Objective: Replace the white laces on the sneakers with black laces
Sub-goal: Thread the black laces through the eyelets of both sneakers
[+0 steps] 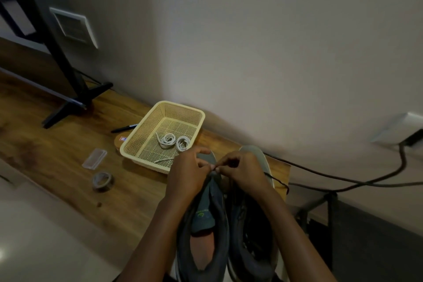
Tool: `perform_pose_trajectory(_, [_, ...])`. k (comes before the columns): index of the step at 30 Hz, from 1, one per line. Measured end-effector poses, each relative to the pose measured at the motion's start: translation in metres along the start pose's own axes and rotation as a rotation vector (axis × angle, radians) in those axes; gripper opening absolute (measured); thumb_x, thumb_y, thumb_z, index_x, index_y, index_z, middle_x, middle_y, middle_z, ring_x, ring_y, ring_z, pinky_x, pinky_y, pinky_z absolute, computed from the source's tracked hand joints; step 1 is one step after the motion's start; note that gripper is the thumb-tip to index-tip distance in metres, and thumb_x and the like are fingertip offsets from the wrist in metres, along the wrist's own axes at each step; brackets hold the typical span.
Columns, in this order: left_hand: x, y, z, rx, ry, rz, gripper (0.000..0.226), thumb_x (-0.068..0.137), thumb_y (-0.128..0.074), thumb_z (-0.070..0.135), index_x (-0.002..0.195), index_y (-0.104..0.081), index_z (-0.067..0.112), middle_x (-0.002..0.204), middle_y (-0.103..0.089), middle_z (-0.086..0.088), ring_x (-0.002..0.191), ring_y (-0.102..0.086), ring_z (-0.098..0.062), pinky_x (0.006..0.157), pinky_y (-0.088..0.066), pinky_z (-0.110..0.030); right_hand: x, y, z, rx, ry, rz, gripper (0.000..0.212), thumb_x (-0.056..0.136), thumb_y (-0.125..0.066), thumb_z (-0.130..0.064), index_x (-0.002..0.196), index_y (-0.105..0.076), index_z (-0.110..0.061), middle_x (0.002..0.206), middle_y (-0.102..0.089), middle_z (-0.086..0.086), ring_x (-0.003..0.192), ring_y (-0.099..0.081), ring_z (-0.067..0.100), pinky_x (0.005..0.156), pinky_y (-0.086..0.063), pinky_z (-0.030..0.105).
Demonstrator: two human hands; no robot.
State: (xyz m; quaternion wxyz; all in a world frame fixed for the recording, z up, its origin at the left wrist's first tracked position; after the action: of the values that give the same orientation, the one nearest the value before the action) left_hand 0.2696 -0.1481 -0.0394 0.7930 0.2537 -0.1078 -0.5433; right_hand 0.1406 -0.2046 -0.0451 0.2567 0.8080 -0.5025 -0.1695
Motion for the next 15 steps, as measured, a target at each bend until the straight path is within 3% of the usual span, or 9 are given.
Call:
perform_pose_trajectory(3, [0.001, -0.002, -0.003, 0.04, 0.008, -0.011, 0.025, 0.086, -0.066, 0.012, 0.109, -0.066, 0.021, 0.085, -0.071, 0.007, 0.081, -0.066, -0.009, 0.078, -0.054, -0.034, 0.002, 0.0, 0.006, -0.136, -0.017, 0.008, 0.01, 0.08, -0.07, -0.011, 0.076, -0.071, -0.02, 0.075, -0.065, -0.006, 0.078, -0.061, 0.014, 0.083, -0.049, 0.04])
perform_pose_trajectory(6, [0.0, 0.002, -0.008, 0.284, 0.012, -0.018, 0.023, 0.087, -0.067, 0.022, 0.11, -0.067, 0.023, 0.11, -0.065, 0.001, 0.103, -0.058, -0.017, 0.09, -0.048, -0.036, 0.0, 0.0, 0.012, -0.297, -0.021, -0.034, 0.011, 0.085, -0.062, -0.014, 0.077, -0.062, -0.021, 0.082, -0.062, -0.006, 0.088, -0.058, 0.019, 0.092, -0.04, 0.043])
perform_pose_trajectory(9, [-0.008, 0.005, -0.007, 0.689, 0.025, -0.019, 0.017, 0.085, -0.066, 0.037, 0.102, -0.064, 0.039, 0.13, -0.041, 0.005, 0.123, -0.031, -0.025, 0.099, -0.029, -0.038, -0.005, -0.001, 0.012, -0.457, 0.02, -0.065, 0.01, 0.089, -0.052, -0.015, 0.086, -0.061, -0.017, 0.098, -0.061, -0.002, 0.098, -0.051, 0.02, 0.085, -0.025, 0.034])
perform_pose_trajectory(13, [-0.011, -0.007, -0.007, 0.776, 0.053, -0.095, 0.022, 0.086, -0.063, 0.036, 0.106, -0.062, 0.045, 0.154, -0.011, 0.002, 0.142, 0.002, -0.032, 0.111, -0.006, -0.05, -0.006, -0.006, 0.006, -0.584, 0.058, -0.054, 0.012, 0.09, -0.047, -0.018, 0.089, -0.058, -0.019, 0.104, -0.059, -0.003, 0.1, -0.046, 0.019, 0.08, -0.019, 0.034])
perform_pose_trajectory(15, [-0.01, -0.008, -0.007, 0.784, 0.074, -0.111, 0.024, 0.088, -0.06, 0.037, 0.11, -0.061, 0.045, 0.157, -0.008, 0.001, 0.143, 0.008, -0.033, 0.112, -0.001, -0.052, -0.005, -0.009, 0.005, -0.626, 0.067, -0.044, 0.014, 0.091, -0.046, -0.02, 0.092, -0.06, -0.019, 0.103, -0.059, -0.003, 0.1, -0.047, 0.019, 0.078, -0.018, 0.033])
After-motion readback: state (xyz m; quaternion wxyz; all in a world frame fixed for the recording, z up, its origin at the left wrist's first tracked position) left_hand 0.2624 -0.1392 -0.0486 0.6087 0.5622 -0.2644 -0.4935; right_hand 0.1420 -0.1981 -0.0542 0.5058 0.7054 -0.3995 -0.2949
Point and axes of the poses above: each hand's wrist, its own x-axis towards the middle knuckle, its own y-axis out of the back of the hand, z = x × y, the point moved 5 cm from there along x, towards the middle knuckle
